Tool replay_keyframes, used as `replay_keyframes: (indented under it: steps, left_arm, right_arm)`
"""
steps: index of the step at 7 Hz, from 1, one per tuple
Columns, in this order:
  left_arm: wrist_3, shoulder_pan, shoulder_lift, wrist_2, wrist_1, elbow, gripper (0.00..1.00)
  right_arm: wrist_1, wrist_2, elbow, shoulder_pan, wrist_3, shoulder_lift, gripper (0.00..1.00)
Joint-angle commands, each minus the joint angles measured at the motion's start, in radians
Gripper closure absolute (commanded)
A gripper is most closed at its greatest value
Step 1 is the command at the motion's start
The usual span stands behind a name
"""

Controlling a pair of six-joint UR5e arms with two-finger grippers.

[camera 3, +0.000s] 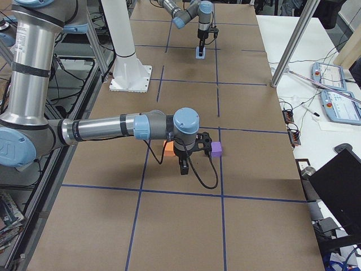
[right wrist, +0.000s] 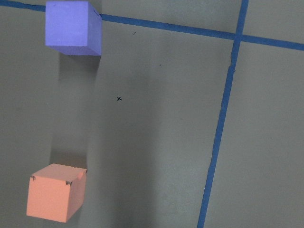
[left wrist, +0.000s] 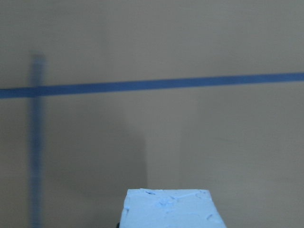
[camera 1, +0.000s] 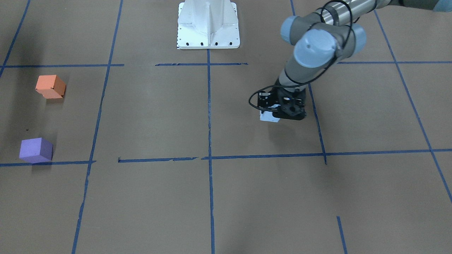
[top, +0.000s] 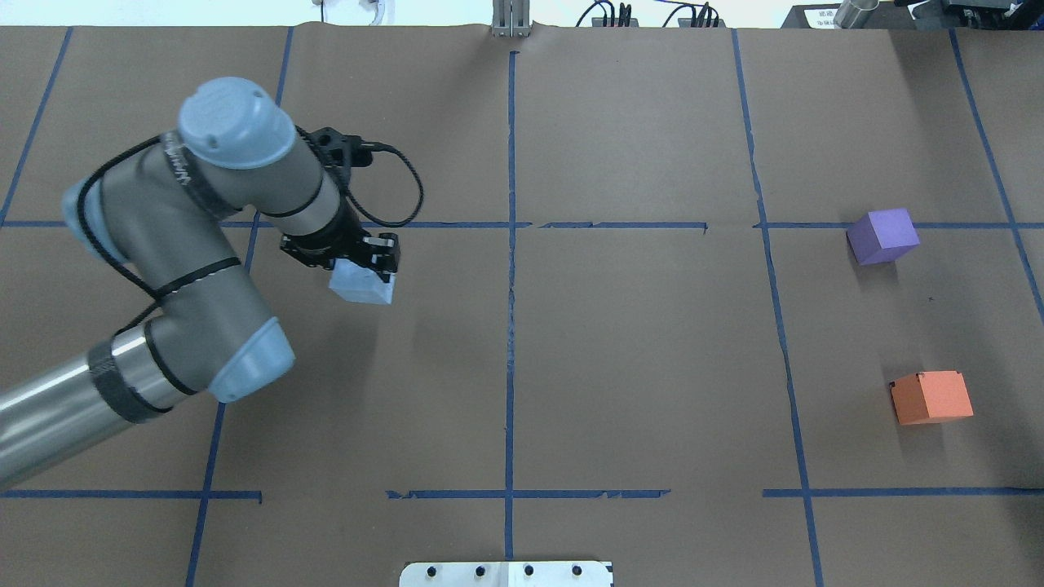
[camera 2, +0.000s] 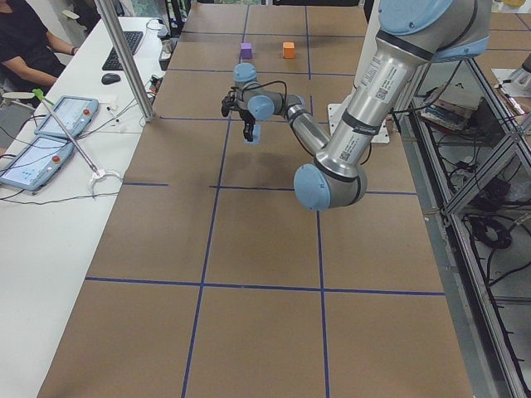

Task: Place blue block between orange and purple blocks
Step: 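Carry the light blue cube with the left gripper to the table center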

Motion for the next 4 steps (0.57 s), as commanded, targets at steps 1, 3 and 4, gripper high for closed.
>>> replay_keyframes:
  steps: [1, 3, 4]
  left_arm:
    - [-0.112, 0.095, -0.244, 0.043, 0.033, 0.222, 0.94]
    - [-0.109, 0.127, -0.311, 0.070, 0.010, 0.348, 0.92]
    - [-0.108, 0.132, -0.324, 0.072, -0.012, 0.384, 0.88]
  right_arm:
    - [0.000, 0.044, 0.004, 0.000, 0.001, -0.001, 0.00]
    - [-0.003, 0.048, -0.018, 0.000, 0.006, -0.003, 0.00]
    - [-0.002, 0.048, -0.023, -0.002, 0.007, -0.003, 0.00]
